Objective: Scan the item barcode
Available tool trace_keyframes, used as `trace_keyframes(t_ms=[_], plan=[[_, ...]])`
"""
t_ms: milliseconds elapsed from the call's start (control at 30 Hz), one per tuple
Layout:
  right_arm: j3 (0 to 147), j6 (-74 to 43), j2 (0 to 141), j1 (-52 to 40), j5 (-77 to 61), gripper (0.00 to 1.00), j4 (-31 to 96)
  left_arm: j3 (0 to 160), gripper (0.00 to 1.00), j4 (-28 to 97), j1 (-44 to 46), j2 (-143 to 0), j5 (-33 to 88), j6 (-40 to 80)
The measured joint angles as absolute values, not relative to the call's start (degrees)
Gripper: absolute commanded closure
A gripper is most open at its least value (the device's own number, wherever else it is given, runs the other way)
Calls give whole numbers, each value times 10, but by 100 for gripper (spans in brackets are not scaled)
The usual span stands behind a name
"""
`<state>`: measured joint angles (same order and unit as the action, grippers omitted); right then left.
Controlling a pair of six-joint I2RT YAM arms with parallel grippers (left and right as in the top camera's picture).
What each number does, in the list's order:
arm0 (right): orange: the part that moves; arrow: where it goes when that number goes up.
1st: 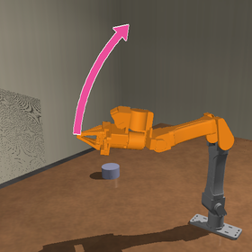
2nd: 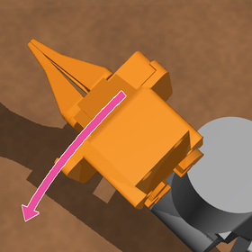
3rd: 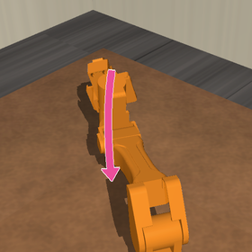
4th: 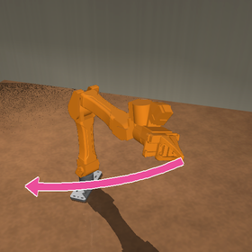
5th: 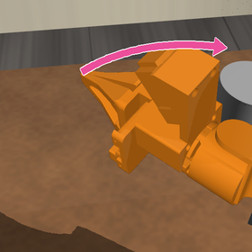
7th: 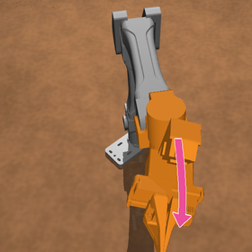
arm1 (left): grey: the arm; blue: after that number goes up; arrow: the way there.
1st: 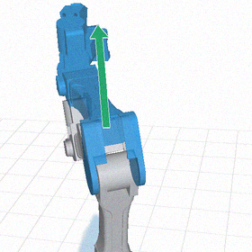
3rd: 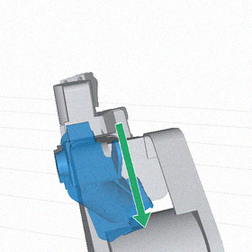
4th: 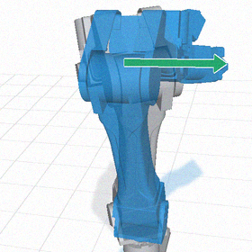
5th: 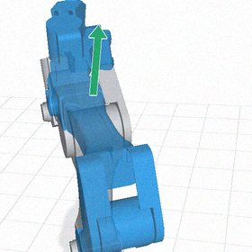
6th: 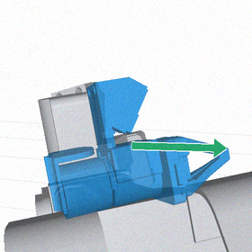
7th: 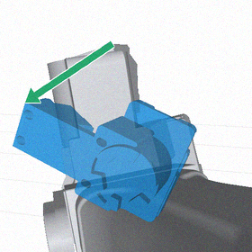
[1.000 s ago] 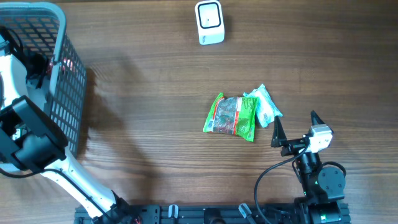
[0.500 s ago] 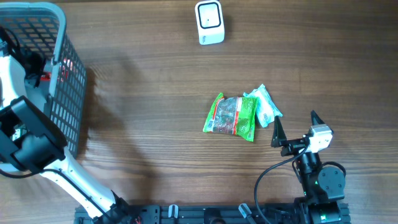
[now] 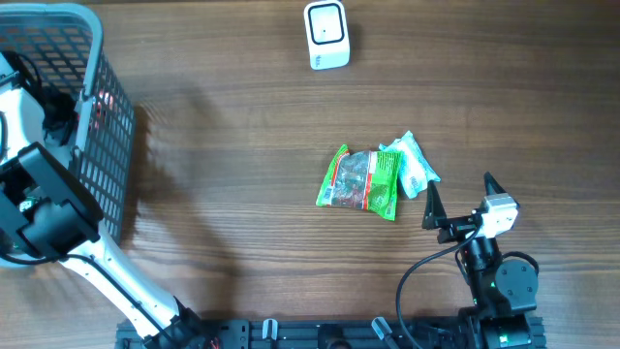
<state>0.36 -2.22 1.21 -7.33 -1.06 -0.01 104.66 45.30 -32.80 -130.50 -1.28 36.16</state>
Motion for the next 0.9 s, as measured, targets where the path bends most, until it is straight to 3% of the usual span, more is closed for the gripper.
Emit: trace_keyframes(t_ms=[333,367,400,433,600,733,800,833,867,900], plan=[[4,-22,12,-73,-11,0,0,1036,96,599,-330,-1209,-131,357],[4,-22,12,-73,-11,0,0,1036,36,608,-330,-1198,-130,359],[4,-22,12,-73,-11,0,0,1036,20,614,-330,-1191,-130,360],[4,-22,12,-73,-11,0,0,1036,13,615,-330,-1191,-130,359],[4,-22,12,-73,-11,0,0,1028,7,614,-330,-1191,-106,362],[4,-22,12,-73,-11,0,0,958,13,545,-330,-1194,-97,363],[4,-22,12,-73,-11,0,0,922,23,489,-330,-1197,-87,363],[4,-22,12,-73,-11,0,0,901,35,457,-329,-1197,-81,363],[4,-22,12,-73,-11,0,0,876,89,427,-329,-1197,-83,361],[4,-22,12,-73,-11,0,0,864,96,399,-329,-1189,-78,363]])
